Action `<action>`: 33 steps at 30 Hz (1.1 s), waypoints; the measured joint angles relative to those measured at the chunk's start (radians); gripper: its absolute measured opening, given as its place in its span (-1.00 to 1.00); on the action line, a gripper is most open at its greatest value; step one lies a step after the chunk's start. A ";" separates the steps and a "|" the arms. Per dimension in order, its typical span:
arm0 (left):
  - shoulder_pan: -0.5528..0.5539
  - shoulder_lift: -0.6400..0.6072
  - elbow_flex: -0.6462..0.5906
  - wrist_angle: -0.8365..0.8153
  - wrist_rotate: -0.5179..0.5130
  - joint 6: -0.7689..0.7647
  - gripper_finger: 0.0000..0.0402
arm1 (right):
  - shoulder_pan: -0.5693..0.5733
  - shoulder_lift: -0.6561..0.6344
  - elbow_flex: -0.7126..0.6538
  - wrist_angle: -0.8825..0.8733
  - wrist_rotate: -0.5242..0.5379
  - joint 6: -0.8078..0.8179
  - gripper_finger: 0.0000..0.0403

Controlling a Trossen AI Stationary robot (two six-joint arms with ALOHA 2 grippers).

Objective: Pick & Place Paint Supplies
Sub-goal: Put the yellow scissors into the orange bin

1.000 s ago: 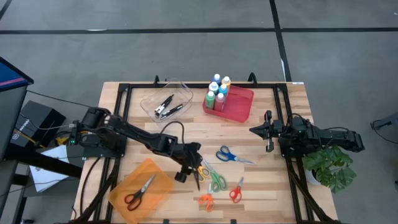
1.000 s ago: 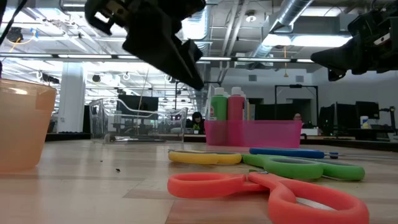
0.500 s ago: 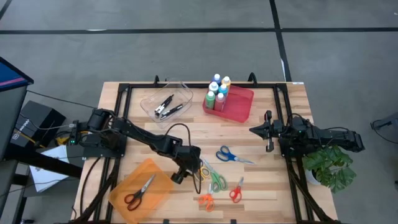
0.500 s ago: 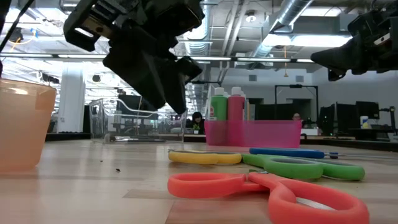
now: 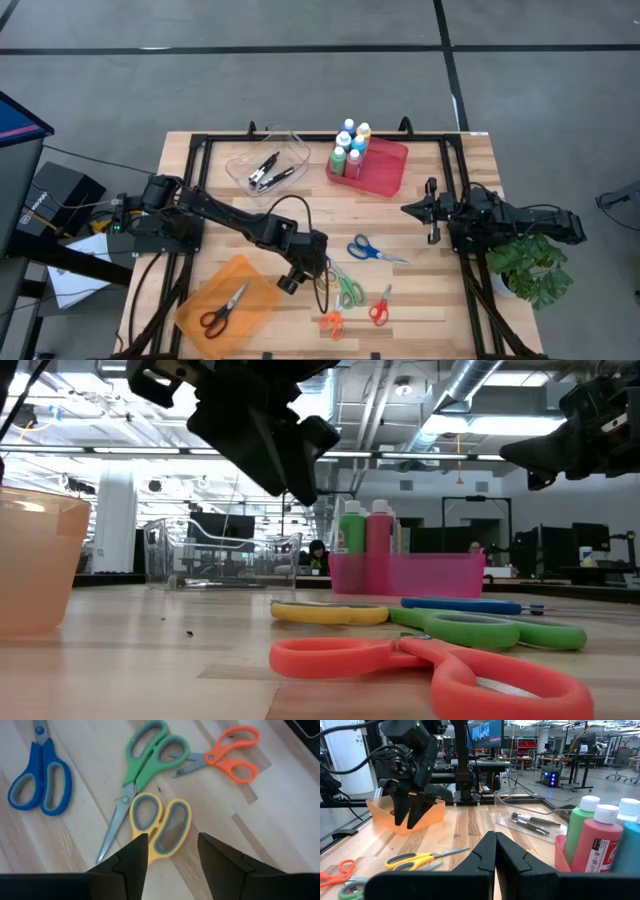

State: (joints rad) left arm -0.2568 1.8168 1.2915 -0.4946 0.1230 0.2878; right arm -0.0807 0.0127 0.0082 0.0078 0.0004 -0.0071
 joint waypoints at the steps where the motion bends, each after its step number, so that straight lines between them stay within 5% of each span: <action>1: 0.000 0.007 0.000 0.000 0.000 0.000 -0.16 | 0.000 0.000 0.000 0.000 0.000 0.000 -1.00; 21: -0.030 0.221 0.002 0.074 0.005 0.005 -0.18 | 0.000 0.000 0.000 0.000 0.000 0.000 -1.00; 33: -0.007 0.220 0.002 0.075 -0.033 0.016 -0.82 | 0.000 0.000 0.000 0.000 0.000 0.000 -1.00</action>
State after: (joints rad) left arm -0.2642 2.0373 1.2930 -0.4194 0.0902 0.3042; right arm -0.0809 0.0124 0.0080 0.0082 0.0002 -0.0074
